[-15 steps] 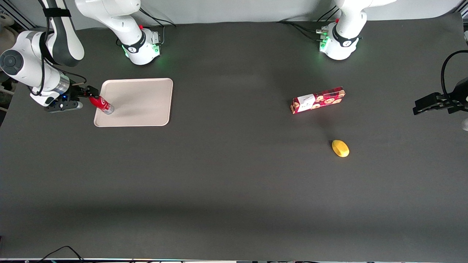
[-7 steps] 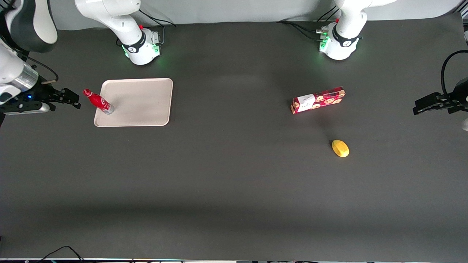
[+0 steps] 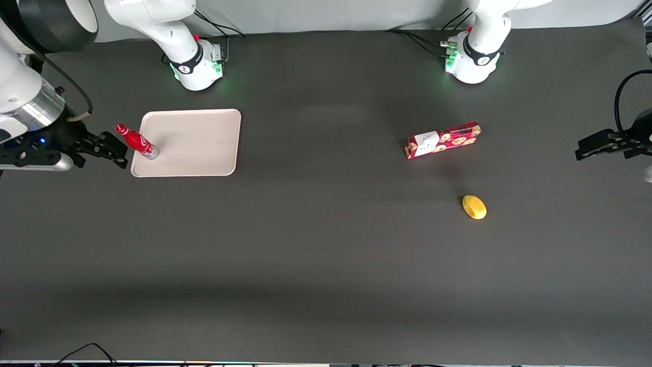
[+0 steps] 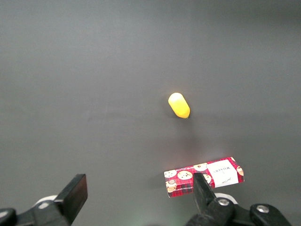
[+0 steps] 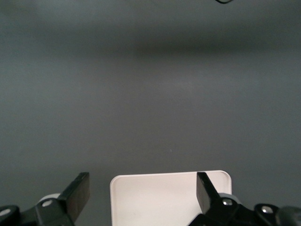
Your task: Place coke bottle on tray
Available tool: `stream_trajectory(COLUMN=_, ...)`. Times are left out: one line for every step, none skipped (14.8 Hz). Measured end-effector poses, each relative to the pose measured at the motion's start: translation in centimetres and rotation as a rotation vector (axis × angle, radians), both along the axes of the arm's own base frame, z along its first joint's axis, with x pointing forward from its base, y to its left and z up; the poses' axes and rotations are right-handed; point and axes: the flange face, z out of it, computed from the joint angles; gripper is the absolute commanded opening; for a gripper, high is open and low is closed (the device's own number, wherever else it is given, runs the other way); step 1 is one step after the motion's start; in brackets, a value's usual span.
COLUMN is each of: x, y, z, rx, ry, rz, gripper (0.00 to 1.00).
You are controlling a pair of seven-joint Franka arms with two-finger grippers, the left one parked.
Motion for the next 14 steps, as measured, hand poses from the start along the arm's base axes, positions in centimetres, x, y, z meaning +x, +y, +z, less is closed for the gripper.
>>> stream_trajectory(x=0.9, y=0.9, z=0.0, rx=0.024, ry=-0.003, rz=-0.011, gripper=1.0)
stream_trajectory(x=1.8, y=1.5, z=0.0, rx=0.05, ry=-0.004, rz=-0.019, gripper=1.0)
stream_trajectory(x=2.7, y=1.7, z=0.0, rx=0.065, ry=-0.006, rz=-0.022, gripper=1.0)
stream_trajectory(x=3.3, y=1.7, z=0.0, rx=0.071, ry=-0.01, rz=-0.024, gripper=1.0)
stream_trajectory(x=3.8, y=1.7, z=0.0, rx=0.072, ry=-0.012, rz=-0.026, gripper=1.0)
stream_trajectory(x=4.1, y=1.7, z=-0.1, rx=0.072, ry=-0.013, rz=-0.028, gripper=1.0)
stream_trajectory(x=4.3, y=1.4, z=-0.1, rx=0.072, ry=-0.011, rz=-0.033, gripper=1.0)
stream_trajectory(x=4.3, y=1.1, z=-0.1, rx=0.07, ry=-0.004, rz=-0.038, gripper=1.0)
stream_trajectory(x=4.3, y=0.7, z=0.0, rx=0.069, ry=0.003, rz=-0.045, gripper=1.0)
stream_trajectory(x=4.2, y=0.2, z=0.1, rx=0.068, ry=0.01, rz=-0.055, gripper=1.0)
stream_trajectory(x=4.3, y=-0.5, z=0.2, rx=0.066, ry=0.012, rz=-0.064, gripper=1.0)
stream_trajectory(x=4.3, y=-1.1, z=0.2, rx=0.065, ry=0.014, rz=-0.07, gripper=1.0)
stream_trajectory(x=4.3, y=-1.7, z=0.2, rx=0.063, ry=0.017, rz=-0.074, gripper=1.0)
stream_trajectory(x=4.3, y=-2.4, z=0.2, rx=0.061, ry=0.022, rz=-0.076, gripper=1.0)
